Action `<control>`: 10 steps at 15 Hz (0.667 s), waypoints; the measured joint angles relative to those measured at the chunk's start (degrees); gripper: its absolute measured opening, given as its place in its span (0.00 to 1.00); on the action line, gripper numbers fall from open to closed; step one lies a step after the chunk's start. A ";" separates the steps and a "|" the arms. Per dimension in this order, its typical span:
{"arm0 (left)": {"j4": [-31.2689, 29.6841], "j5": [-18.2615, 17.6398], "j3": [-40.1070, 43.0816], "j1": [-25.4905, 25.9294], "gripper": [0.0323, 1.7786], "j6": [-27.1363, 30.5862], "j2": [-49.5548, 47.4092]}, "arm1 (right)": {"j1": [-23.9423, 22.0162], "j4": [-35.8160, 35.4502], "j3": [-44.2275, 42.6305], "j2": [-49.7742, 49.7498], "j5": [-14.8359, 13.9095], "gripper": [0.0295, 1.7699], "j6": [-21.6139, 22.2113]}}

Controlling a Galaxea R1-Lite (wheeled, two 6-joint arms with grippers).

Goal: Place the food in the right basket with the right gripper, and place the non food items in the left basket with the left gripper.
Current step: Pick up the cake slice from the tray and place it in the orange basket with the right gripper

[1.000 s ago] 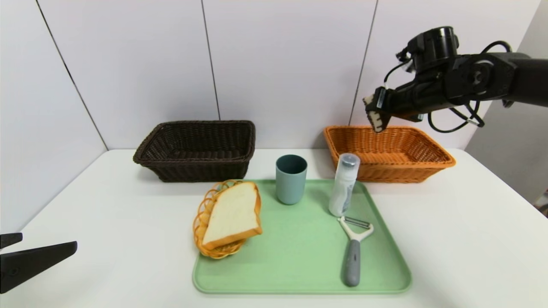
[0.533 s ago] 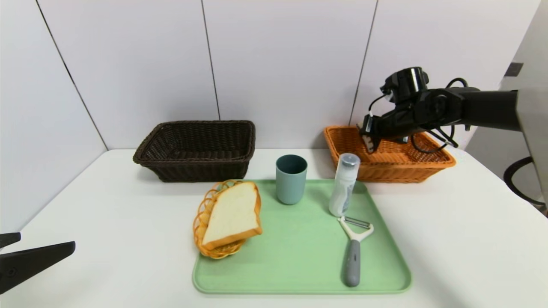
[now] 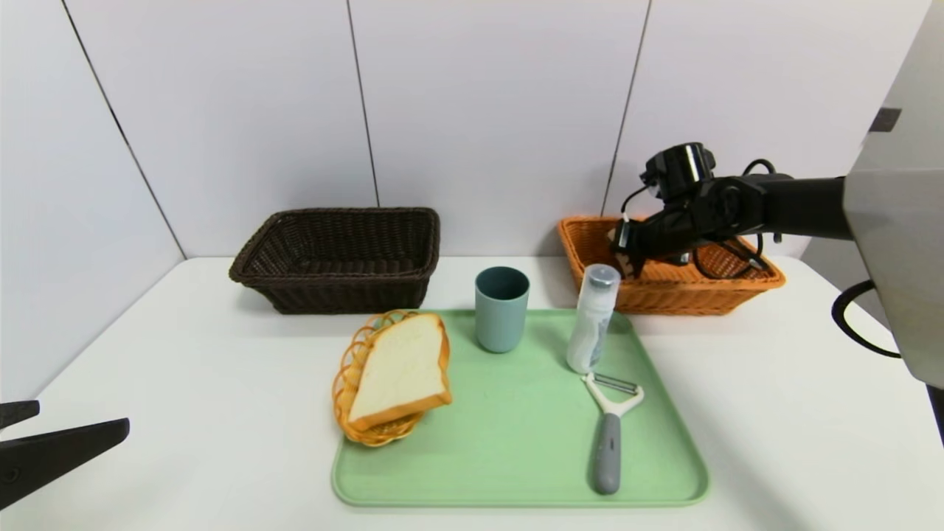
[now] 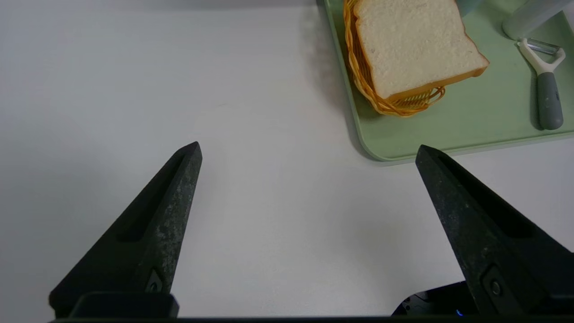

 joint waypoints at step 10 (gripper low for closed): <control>-1.55 -2.40 0.33 0.00 0.95 -0.67 0.00 | 0.06 0.55 0.04 -0.35 -0.01 0.51 -0.13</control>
